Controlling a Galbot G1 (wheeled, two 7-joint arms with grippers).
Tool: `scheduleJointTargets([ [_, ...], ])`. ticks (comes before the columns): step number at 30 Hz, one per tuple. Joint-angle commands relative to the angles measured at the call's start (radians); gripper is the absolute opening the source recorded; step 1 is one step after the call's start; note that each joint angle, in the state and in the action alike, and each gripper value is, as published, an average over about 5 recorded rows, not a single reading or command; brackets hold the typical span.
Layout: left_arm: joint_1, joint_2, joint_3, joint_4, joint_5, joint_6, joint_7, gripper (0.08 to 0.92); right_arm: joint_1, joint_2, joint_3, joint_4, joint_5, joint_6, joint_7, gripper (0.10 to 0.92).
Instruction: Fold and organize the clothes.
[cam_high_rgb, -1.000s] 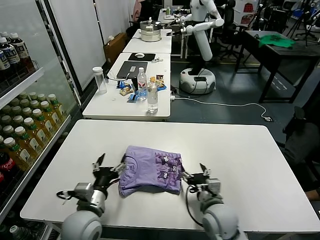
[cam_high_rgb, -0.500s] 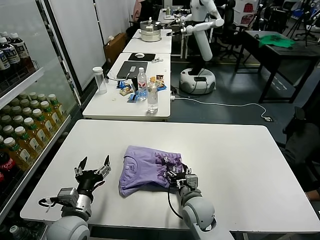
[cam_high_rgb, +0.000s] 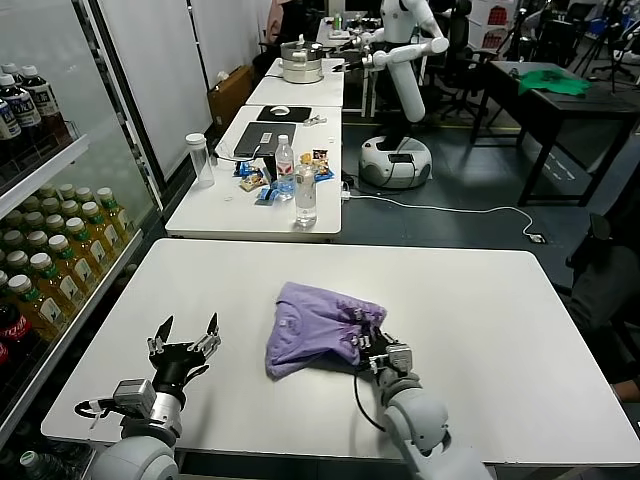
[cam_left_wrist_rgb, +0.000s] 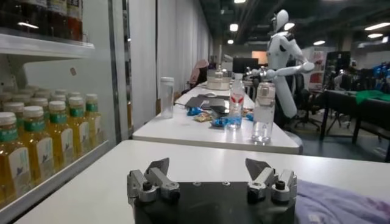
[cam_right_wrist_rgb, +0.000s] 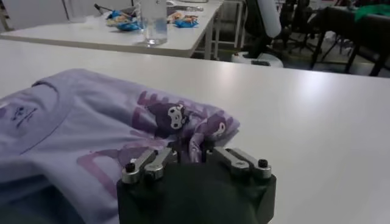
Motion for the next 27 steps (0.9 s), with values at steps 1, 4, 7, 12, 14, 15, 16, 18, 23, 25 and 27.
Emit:
scheduleJointTargets([
  [1, -0.011, 0.002, 0.017, 0.006, 0.005, 0.007, 0.001, 0.823, 0.032, -0.204, 0.134, -0.025, -0.050, 0.004, -0.087, 0.223],
  [4, -0.024, 0.001, 0.028, 0.014, 0.010, 0.011, 0.002, 0.823, 0.024, -0.232, 0.167, -0.032, -0.084, 0.023, -0.125, 0.159],
  [7, -0.033, -0.003, 0.039, 0.026, 0.020, 0.011, 0.004, 0.823, 0.005, -0.237, 0.188, -0.024, -0.106, 0.082, -0.146, 0.155],
  [12, -0.039, -0.007, 0.050, 0.034, 0.028, 0.011, 0.007, 0.823, -0.044, -0.220, 0.213, 0.015, -0.114, 0.212, -0.125, 0.266],
  [14, -0.041, -0.006, 0.052, 0.036, 0.030, 0.011, 0.008, 0.823, -0.064, -0.215, 0.224, 0.036, -0.114, 0.244, -0.103, 0.327],
  [15, -0.043, -0.005, 0.052, 0.038, 0.030, 0.011, 0.009, 0.823, -0.073, -0.213, 0.231, 0.046, -0.115, 0.252, -0.093, 0.353],
  [16, -0.045, -0.005, 0.052, 0.039, 0.031, 0.011, 0.009, 0.823, -0.081, -0.213, 0.237, 0.055, -0.116, 0.253, -0.088, 0.387],
  [18, -0.047, -0.004, 0.051, 0.041, 0.031, 0.011, 0.010, 0.823, -0.100, -0.210, 0.250, 0.075, -0.117, 0.262, -0.082, 0.439],
  [23, -0.048, -0.005, 0.051, 0.044, 0.031, 0.010, 0.013, 0.823, -0.159, -0.200, 0.288, 0.130, -0.145, 0.277, -0.077, 0.586],
  [25, -0.048, -0.006, 0.051, 0.044, 0.031, 0.009, 0.014, 0.823, -0.187, -0.193, 0.305, 0.156, -0.164, 0.284, -0.076, 0.647],
  [27, -0.048, -0.006, 0.051, 0.043, 0.031, 0.009, 0.016, 0.823, -0.223, -0.182, 0.324, 0.195, -0.176, 0.292, -0.074, 0.699],
])
